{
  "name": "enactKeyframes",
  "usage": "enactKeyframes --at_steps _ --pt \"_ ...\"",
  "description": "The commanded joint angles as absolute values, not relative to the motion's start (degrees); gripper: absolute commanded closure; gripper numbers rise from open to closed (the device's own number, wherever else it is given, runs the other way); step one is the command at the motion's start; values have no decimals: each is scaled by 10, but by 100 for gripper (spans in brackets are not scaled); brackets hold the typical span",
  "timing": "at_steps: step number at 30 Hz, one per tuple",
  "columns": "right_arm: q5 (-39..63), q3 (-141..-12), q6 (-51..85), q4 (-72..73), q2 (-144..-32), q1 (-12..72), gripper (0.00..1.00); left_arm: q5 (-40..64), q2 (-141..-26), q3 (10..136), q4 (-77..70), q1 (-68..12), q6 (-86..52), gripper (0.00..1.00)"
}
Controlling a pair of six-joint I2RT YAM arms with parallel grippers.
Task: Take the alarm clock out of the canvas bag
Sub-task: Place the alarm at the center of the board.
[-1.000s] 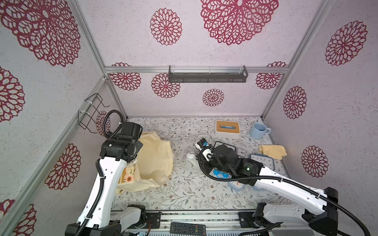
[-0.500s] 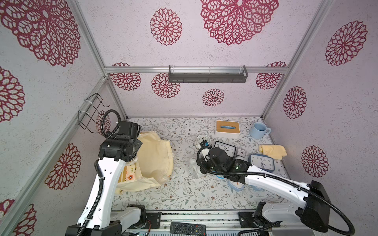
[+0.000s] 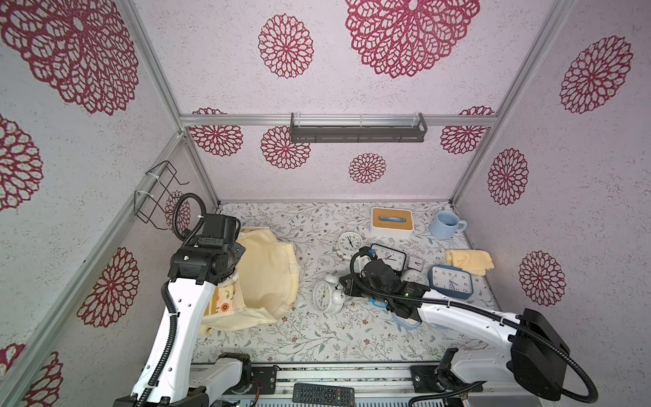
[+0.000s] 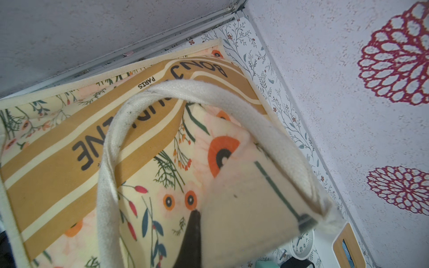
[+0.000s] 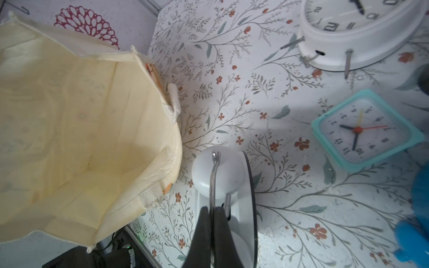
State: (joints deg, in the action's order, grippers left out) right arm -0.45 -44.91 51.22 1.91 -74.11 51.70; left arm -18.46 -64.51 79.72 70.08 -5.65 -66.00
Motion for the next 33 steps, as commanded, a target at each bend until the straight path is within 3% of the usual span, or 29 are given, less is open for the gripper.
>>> enactKeyframes --at_steps 1,9,19,33 --pt "-34 -443 548 -26 -715 504 100 -185 -635 789 686 -50 -662 100" --pt "-63 -431 584 -165 -712 473 100 -160 -630 773 667 -50 -664 100" --pt "-68 -393 627 -192 -710 426 100 -117 -623 766 645 -51 -670 100" --pt "-38 -406 610 -183 -718 415 71 -35 -618 766 614 -64 -684 100"
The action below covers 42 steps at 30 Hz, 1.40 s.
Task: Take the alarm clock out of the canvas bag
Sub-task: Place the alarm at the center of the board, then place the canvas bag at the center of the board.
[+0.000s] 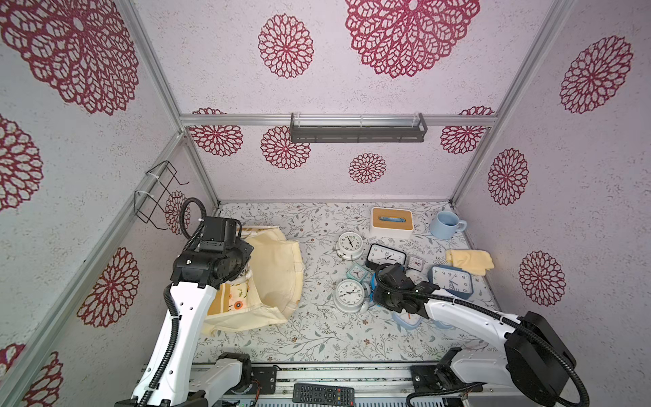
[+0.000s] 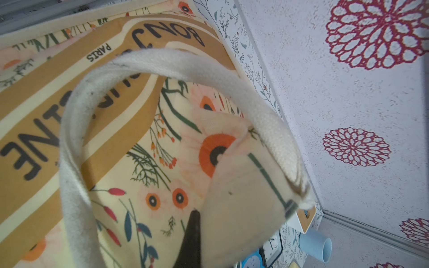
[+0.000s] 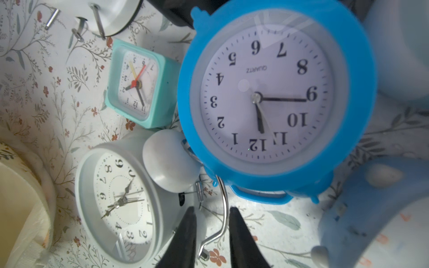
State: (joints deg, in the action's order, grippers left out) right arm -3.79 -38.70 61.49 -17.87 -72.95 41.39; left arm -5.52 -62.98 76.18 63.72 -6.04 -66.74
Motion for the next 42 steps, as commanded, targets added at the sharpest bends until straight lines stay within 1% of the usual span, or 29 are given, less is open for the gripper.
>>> enactKeyframes --at_steps 1,3,4,7,10,12,14,21,28,31,32,35,36,39,41,42 --pt "-38 -412 605 -181 -711 417 70 -26 -618 766 609 -65 -686 100" --pt "-31 -426 578 -155 -695 430 66 -4 -619 765 596 -68 -689 100" --pt "-18 -432 562 -128 -688 439 63 9 -620 765 589 -70 -692 100" --pt "39 -454 550 -51 -686 462 50 32 -632 777 576 -83 -694 100" --pt "82 -476 572 14 -710 486 36 30 -647 791 576 -100 -692 100" --pt "85 -489 587 41 -731 500 27 34 -653 793 571 -107 -696 100" --pt "84 -493 602 57 -752 505 22 37 -654 793 567 -111 -703 100" --pt "116 -437 738 156 -818 508 18 54 -646 803 548 -112 -730 100" --pt "127 -449 750 190 -865 520 18 69 -648 806 529 -113 -751 100" --pt "141 -469 753 216 -887 520 23 74 -650 802 527 -115 -753 100" --pt "146 -477 754 224 -894 520 27 75 -650 800 526 -116 -754 100" --pt "160 -498 755 244 -910 520 42 77 -649 795 526 -116 -750 100" --pt "164 -504 753 244 -913 519 48 78 -649 792 525 -116 -748 100" --pt "159 -524 731 220 -909 517 72 86 -646 785 527 -116 -739 100" --pt "136 -545 694 165 -892 511 90 88 -645 782 532 -116 -729 100" --pt "126 -561 670 135 -885 509 95 89 -645 782 533 -116 -724 100"
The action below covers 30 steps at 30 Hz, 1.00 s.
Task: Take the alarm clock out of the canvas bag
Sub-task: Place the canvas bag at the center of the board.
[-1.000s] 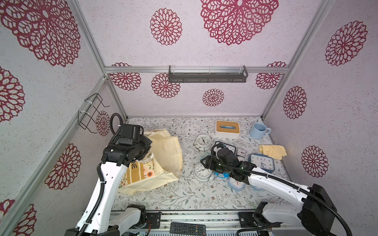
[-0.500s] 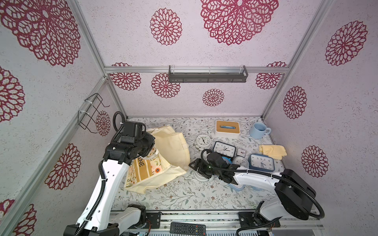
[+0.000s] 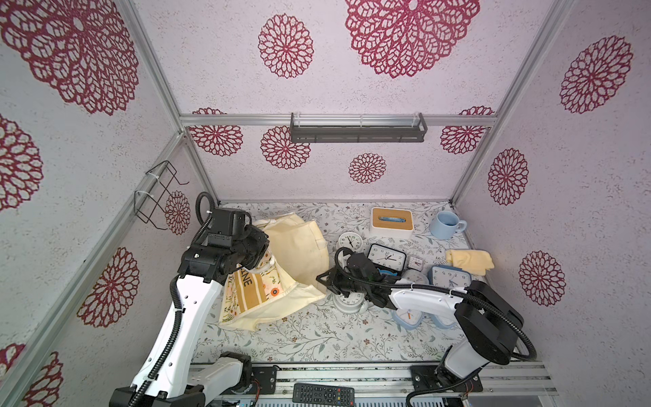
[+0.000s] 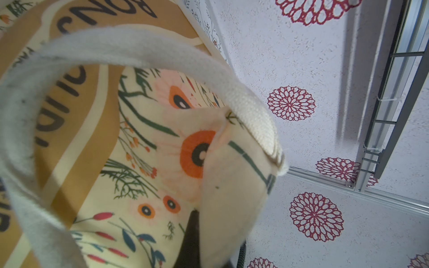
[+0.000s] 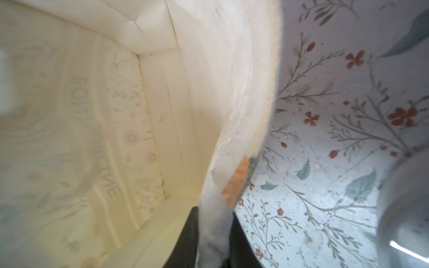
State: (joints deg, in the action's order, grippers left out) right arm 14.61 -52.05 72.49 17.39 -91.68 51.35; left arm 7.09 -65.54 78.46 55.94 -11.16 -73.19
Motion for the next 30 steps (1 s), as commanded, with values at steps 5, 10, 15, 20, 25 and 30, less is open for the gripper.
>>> enactKeyframes --at_steps 5,10,15,20,25,30 --pt "63 -687 507 -57 -868 496 100 92 -647 789 547 -115 -690 100" --pt "52 -782 410 -147 -886 488 100 103 -657 783 544 -115 -661 100" --pt "35 -824 375 -187 -899 489 100 121 -672 760 532 -115 -645 100" --pt "22 -828 368 -199 -890 489 100 116 -690 750 531 -115 -615 100" --pt "-7 -823 367 -195 -852 491 100 106 -706 758 538 -114 -590 100" --pt "-13 -822 375 -201 -825 492 100 121 -720 775 536 -114 -580 100"
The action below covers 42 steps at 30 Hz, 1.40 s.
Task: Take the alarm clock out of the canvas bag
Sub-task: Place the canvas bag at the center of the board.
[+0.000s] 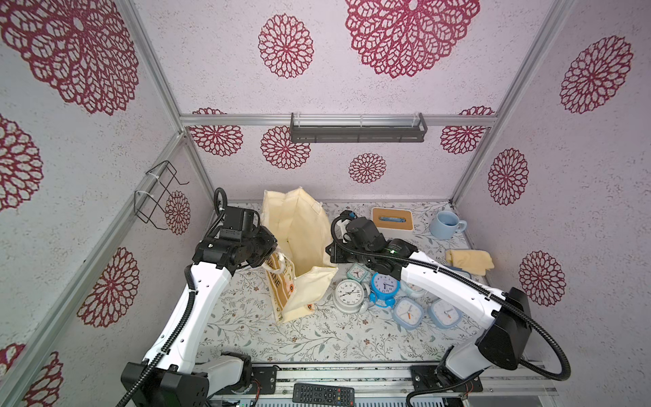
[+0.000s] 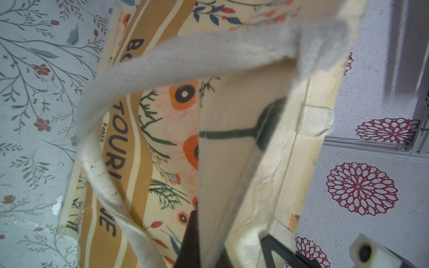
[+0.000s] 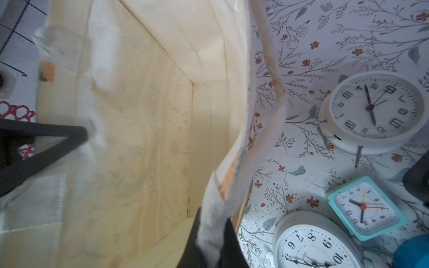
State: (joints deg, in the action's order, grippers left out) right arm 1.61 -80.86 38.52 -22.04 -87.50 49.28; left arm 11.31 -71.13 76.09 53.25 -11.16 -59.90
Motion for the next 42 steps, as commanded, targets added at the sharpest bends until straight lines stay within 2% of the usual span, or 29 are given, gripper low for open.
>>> enactKeyframes --at_steps 1,13,32,38,40,42 --pt "-15 -822 377 -201 -821 493 100 125 -722 779 535 -114 -577 100" --pt "-26 -798 392 -196 -799 503 100 172 -766 774 513 -114 -525 97" --pt "-160 -748 414 -222 -736 524 100 215 -820 816 465 -125 -519 93" --pt "-199 -744 411 -225 -728 524 100 213 -821 828 481 -126 -498 82" --pt "-194 -746 405 -224 -733 524 95 200 -817 836 498 -126 -486 77" --pt "-183 -746 399 -221 -737 525 86 180 -808 842 512 -126 -474 67"
